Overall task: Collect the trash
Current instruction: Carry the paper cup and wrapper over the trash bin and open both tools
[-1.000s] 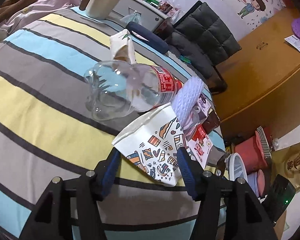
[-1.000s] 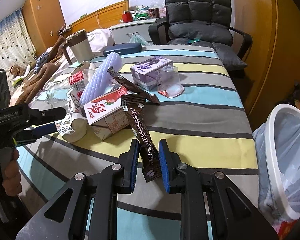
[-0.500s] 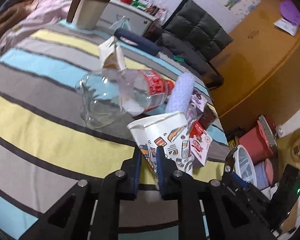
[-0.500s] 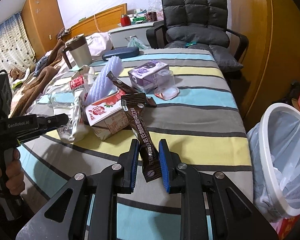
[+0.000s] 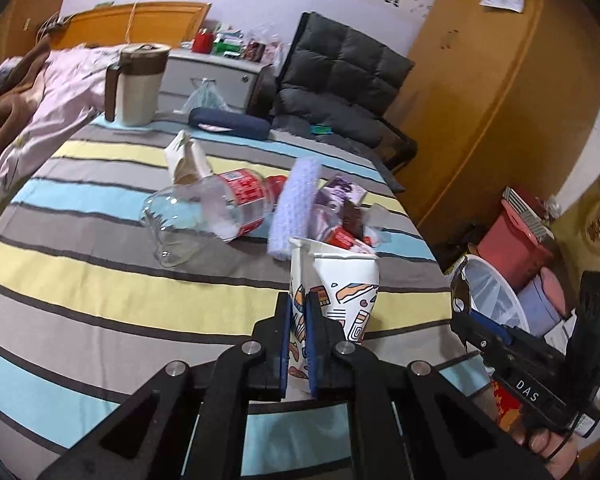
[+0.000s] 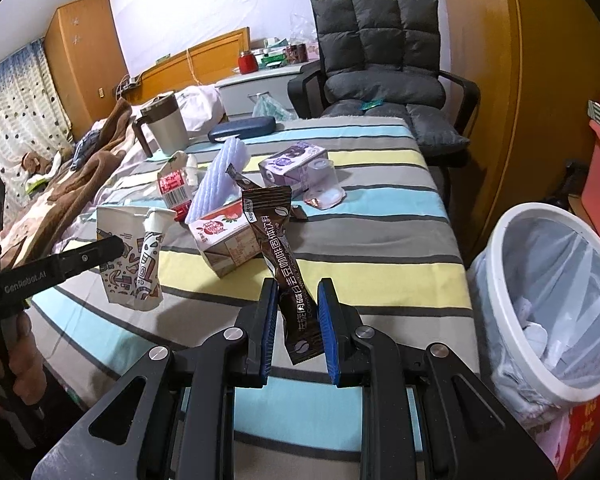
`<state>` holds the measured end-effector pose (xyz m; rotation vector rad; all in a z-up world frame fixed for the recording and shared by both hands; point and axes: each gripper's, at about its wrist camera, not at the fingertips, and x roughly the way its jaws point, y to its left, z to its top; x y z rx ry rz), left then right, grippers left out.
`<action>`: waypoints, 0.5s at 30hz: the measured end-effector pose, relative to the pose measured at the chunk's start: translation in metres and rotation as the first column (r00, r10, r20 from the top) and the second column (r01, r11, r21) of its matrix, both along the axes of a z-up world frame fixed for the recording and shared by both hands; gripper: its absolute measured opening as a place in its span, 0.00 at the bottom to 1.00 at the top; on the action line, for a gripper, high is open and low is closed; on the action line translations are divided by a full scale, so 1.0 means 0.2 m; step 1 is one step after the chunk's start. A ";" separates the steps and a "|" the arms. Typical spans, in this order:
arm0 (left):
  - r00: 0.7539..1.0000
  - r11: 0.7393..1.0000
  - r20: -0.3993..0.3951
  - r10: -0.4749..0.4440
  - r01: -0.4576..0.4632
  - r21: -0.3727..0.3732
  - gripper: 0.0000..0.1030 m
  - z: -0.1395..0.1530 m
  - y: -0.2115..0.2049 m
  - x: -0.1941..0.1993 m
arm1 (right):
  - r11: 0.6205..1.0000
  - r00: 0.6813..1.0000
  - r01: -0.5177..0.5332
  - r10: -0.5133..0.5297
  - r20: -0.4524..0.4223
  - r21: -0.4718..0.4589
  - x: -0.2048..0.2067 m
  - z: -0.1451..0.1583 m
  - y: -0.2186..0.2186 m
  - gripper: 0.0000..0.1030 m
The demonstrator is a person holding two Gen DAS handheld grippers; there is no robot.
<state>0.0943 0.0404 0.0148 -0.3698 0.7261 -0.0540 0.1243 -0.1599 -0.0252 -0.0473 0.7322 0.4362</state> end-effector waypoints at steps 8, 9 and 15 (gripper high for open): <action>0.999 0.999 -0.003 -0.041 0.041 0.032 0.07 0.02 -0.11 0.02 | 0.999 0.999 0.040 -0.040 0.003 0.009 -0.02 0.00 -0.05 0.22; 0.999 0.998 -0.004 -0.049 0.049 0.037 0.07 0.02 -0.13 0.02 | 0.999 0.999 0.045 -0.045 0.004 0.010 -0.02 0.00 -0.06 0.22; 0.993 0.990 0.002 -0.121 0.120 0.072 0.07 0.04 -0.26 0.07 | 0.995 0.996 0.094 -0.094 0.009 0.021 -0.03 0.00 -0.16 0.22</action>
